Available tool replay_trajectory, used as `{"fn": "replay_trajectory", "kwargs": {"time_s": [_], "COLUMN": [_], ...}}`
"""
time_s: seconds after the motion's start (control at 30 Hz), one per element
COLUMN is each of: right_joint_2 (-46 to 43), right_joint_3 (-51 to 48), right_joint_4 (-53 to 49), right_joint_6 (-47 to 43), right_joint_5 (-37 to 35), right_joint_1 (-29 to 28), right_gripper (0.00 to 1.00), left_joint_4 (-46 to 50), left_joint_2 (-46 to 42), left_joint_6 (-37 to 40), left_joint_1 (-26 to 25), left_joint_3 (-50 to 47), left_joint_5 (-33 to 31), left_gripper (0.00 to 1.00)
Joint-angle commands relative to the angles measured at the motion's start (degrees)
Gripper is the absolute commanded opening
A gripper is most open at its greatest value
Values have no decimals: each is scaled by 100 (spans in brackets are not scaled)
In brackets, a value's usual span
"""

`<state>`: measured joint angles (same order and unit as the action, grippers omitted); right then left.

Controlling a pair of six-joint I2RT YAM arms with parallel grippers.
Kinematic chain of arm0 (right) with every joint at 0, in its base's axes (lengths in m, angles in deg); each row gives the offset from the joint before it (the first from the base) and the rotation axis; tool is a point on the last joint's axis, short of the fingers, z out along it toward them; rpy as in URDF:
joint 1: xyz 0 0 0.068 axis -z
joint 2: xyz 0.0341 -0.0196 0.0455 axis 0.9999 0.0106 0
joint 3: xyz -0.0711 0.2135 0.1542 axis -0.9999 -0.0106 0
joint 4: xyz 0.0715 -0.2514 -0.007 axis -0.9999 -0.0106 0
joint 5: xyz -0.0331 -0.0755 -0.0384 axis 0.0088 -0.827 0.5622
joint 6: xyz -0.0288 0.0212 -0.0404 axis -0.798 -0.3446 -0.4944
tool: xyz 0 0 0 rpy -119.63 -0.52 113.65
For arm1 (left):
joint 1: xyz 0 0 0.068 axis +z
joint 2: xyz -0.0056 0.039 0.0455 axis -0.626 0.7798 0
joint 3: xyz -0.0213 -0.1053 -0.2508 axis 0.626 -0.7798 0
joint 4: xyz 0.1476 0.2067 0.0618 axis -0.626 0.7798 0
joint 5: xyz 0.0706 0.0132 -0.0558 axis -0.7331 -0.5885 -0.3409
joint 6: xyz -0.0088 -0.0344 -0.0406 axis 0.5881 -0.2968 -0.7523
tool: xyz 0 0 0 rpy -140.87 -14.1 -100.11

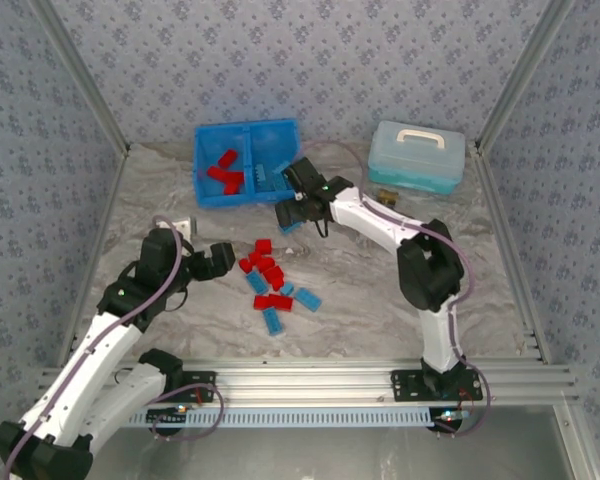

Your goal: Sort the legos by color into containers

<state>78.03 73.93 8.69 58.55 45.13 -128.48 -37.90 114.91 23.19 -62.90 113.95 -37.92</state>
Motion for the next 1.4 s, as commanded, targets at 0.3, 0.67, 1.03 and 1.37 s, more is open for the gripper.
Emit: {"fn": "replay_trajectory", "kwargs": {"time_s": [0.3, 0.67, 1.03, 1.37], "right_joint_2": [1284, 2052, 1094, 1207], "right_joint_3": [717, 1414, 1100, 2363], "right_joint_4": [504, 156, 218, 779], "right_joint_6": [-1003, -1235, -964, -910], "right_joint_5": [45, 463, 524, -391], "right_joint_1": [-62, 29, 0, -29], "right_gripper": [100, 73, 45, 45], "left_joint_4": [107, 187, 202, -33], "left_joint_2": [-183, -377, -364, -291], "left_joint_6": [-26, -73, -64, -196], "left_joint_1": [-29, -18, -29, -34], "left_joint_3": [-95, -225, -189, -229], "left_joint_5": [-97, -199, -217, -40], "left_gripper": [99, 99, 99, 99]}}
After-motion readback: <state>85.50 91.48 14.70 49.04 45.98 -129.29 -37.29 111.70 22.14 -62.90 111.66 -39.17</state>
